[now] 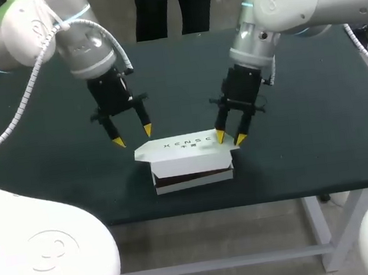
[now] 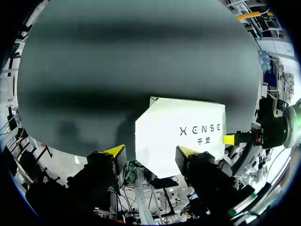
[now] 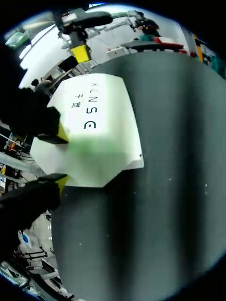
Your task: Assemble the packaging by folding the flat box into shape, placing the metal phone stand inside, and closing the box properly
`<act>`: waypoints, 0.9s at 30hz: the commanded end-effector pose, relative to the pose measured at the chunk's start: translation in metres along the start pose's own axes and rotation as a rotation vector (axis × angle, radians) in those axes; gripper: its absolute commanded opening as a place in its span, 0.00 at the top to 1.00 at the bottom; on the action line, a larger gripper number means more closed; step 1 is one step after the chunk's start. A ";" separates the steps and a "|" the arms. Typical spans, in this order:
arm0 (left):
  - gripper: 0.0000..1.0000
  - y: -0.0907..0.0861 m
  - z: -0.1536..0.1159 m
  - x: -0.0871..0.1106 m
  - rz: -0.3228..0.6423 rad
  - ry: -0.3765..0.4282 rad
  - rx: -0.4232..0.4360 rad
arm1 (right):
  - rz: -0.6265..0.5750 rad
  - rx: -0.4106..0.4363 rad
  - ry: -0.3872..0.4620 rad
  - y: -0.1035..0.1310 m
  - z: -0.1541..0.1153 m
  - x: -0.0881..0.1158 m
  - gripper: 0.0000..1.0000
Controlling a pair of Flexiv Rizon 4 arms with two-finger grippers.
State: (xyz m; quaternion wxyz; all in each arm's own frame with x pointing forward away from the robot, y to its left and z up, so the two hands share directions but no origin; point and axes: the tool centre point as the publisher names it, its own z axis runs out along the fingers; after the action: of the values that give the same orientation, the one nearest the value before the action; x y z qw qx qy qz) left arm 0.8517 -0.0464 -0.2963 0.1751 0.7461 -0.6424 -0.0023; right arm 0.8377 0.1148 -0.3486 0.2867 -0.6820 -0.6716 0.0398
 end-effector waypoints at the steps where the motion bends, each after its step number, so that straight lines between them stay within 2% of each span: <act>1: 0.53 0.002 0.006 0.007 0.002 -0.021 -0.017 | 0.002 -0.014 -0.004 -0.002 0.002 0.000 0.55; 5: 0.53 0.007 0.014 0.014 0.001 -0.050 -0.015 | 0.003 -0.023 -0.001 -0.002 0.004 -0.001 0.55; 11: 0.53 0.011 0.022 0.011 0.005 -0.055 -0.017 | 0.008 -0.043 0.001 -0.002 0.005 -0.003 0.55; 20: 0.58 0.016 0.035 0.006 0.020 -0.036 0.010 | 0.011 -0.070 0.000 -0.004 0.008 -0.004 0.55; 27: 0.55 0.017 0.040 0.002 0.022 -0.026 0.010 | 0.011 -0.088 0.005 -0.005 0.012 -0.004 0.55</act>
State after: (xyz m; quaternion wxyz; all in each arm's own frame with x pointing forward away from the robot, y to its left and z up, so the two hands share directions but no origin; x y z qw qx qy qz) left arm 0.8309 -0.0627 -0.3277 0.1647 0.7385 -0.6537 -0.0113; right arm 0.8321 0.1152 -0.3557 0.2614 -0.6961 -0.6685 0.0146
